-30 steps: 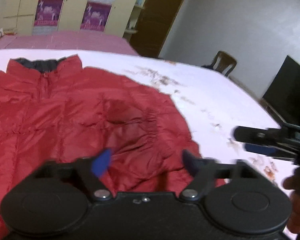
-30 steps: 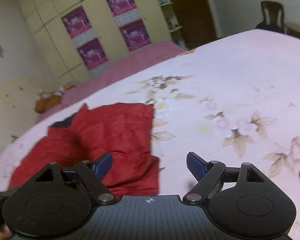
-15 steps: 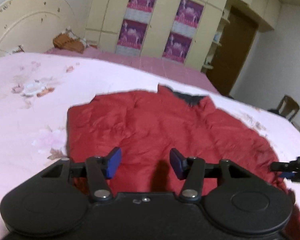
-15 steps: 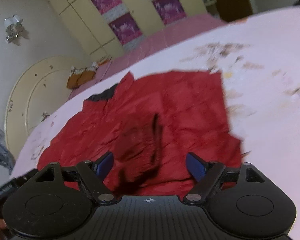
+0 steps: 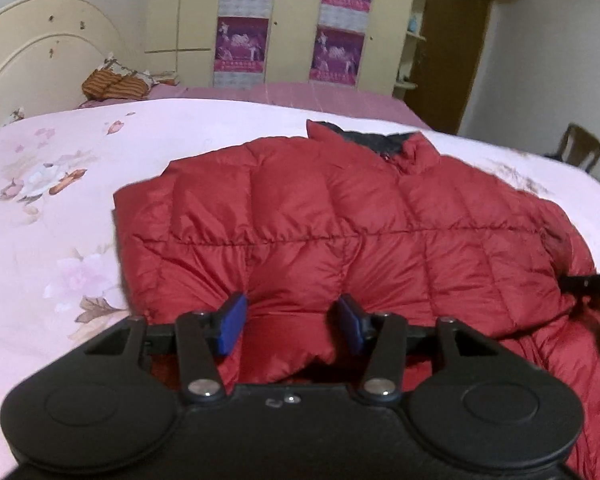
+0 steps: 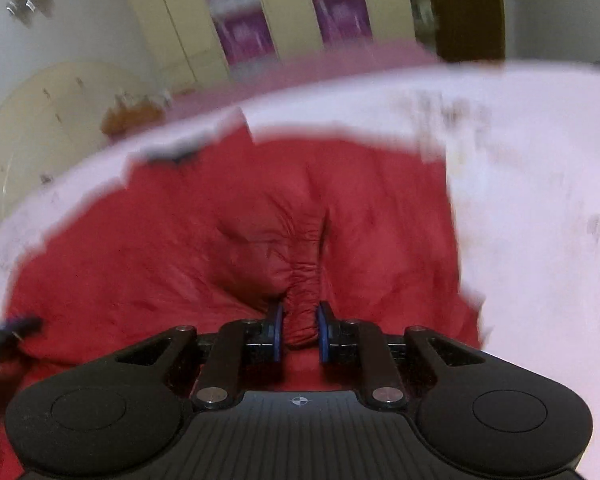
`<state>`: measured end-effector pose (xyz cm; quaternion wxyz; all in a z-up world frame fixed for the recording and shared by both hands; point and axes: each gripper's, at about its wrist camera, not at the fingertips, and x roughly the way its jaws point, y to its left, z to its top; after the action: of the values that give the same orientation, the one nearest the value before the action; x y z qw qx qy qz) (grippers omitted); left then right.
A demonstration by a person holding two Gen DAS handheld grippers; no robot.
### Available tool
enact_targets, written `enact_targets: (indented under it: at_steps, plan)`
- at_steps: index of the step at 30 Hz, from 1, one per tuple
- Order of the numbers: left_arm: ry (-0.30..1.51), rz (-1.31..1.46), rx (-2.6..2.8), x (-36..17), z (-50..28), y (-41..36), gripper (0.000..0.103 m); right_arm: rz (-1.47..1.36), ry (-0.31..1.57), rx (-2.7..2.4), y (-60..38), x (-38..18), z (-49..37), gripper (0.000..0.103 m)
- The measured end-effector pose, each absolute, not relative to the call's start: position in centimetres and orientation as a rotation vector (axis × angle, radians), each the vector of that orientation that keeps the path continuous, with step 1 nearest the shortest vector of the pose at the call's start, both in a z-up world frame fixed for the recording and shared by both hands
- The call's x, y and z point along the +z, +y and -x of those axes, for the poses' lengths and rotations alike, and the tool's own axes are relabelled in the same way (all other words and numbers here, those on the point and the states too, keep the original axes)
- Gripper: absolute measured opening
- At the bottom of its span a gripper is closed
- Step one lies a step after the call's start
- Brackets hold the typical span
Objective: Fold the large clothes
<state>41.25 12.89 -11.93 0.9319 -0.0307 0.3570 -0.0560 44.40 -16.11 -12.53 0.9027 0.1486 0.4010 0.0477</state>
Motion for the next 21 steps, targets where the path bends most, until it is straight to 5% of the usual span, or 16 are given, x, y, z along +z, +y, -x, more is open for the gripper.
enact_targets:
  at_steps: [3,4,5,6,7,10,12,21]
  plan:
    - [0.742,0.077,-0.145,-11.1,-41.1,13.7,0.048,-0.302,0.827,0.076,-16.0,-11.9,-43.9,0.017]
    - [0.728,0.092,-0.148,-10.5,-40.8,14.2,0.056,-0.305,0.825,0.066,-16.3,-11.4,-43.6,0.018]
    - [0.696,0.1,-0.143,-9.8,-40.4,14.7,0.073,-0.299,0.806,0.04,-16.3,-10.6,-43.4,0.037]
    - [0.661,0.094,-0.134,-9.2,-40.1,15.0,0.078,-0.282,0.764,-0.001,-16.5,-9.7,-42.8,0.072]
    - [0.637,0.087,-0.132,-8.8,-40.2,15.3,0.076,-0.267,0.696,-0.016,-16.6,-8.6,-42.0,0.079]
    - [0.643,0.083,-0.146,-8.7,-42.5,15.6,0.071,-0.237,0.668,0.053,-15.3,-7.2,-43.6,0.072]
    - [0.646,0.058,-0.157,-9.0,-44.3,15.1,0.07,-0.212,0.689,0.108,-13.6,-7.2,-45.5,0.047]
    - [0.718,0.014,-0.146,-12.5,-47.5,16.8,0.07,-0.073,0.786,0.085,-11.9,-12.6,-50.1,0.042]
